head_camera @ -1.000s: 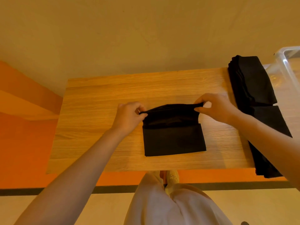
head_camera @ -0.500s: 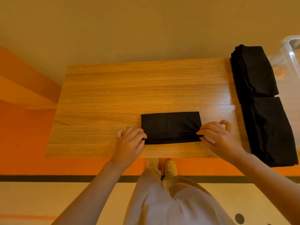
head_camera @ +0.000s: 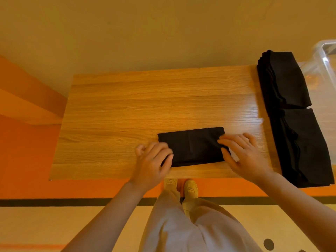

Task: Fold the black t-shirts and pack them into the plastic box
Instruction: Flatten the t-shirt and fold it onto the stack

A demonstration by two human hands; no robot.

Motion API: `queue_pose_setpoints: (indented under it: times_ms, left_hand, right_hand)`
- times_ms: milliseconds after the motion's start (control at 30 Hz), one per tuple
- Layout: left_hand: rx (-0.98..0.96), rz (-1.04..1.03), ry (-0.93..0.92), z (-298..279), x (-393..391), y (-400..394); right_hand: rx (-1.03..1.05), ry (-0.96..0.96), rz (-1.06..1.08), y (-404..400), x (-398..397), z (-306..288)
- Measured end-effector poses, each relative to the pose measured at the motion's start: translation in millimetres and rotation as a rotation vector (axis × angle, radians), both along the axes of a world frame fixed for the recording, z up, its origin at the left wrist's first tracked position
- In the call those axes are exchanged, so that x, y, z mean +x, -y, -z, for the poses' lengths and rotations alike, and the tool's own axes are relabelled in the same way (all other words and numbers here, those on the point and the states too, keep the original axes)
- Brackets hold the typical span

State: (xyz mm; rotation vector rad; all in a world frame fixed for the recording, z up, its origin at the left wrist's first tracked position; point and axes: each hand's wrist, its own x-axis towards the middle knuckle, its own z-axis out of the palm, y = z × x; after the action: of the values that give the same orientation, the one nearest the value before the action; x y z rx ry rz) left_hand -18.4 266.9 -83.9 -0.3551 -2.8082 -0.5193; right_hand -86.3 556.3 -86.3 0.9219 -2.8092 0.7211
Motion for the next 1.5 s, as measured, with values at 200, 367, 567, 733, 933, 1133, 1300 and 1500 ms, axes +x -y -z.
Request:
queue_pose_setpoints:
  times_ms: [200, 367, 567, 733, 933, 1133, 1300, 1500]
  left_hand:
    - [-0.025, -0.091, 0.351, 22.8, -52.6, -53.2]
    - [-0.143, -0.061, 0.404, 52.6, -33.4, -35.4]
    - [-0.189, -0.044, 0.445, 50.1, -32.0, -26.0]
    - [-0.21, -0.063, 0.509, 49.7, -29.3, -3.2]
    - [-0.078, -0.053, 0.492, 27.4, -42.0, 9.3]
    - [-0.166, 0.021, 0.756, -1.4, -87.9, 28.7]
    - [-0.188, 0.008, 0.898, -6.8, -107.3, 26.4]
    - [0.142, -0.051, 0.792, -4.9, -109.5, 21.7]
  right_hand:
    - [0.182, 0.156, 0.041, 70.7, -16.5, 20.2]
    - [0.427, 0.199, 0.03, 39.5, -11.7, 41.7]
    - [0.51, 0.228, 0.056, 29.0, -14.0, 39.6]
    - [0.519, 0.301, 0.134, 25.8, -11.8, 38.1]
    - [0.428, 0.333, 0.231, 31.9, -14.2, 23.6]
    - [0.517, 0.442, 0.303, 40.2, -34.4, -7.3]
    - [0.545, 0.576, 0.354, 41.8, -43.2, -12.6]
    - [0.156, 0.681, 0.516, 32.7, -25.1, -13.2]
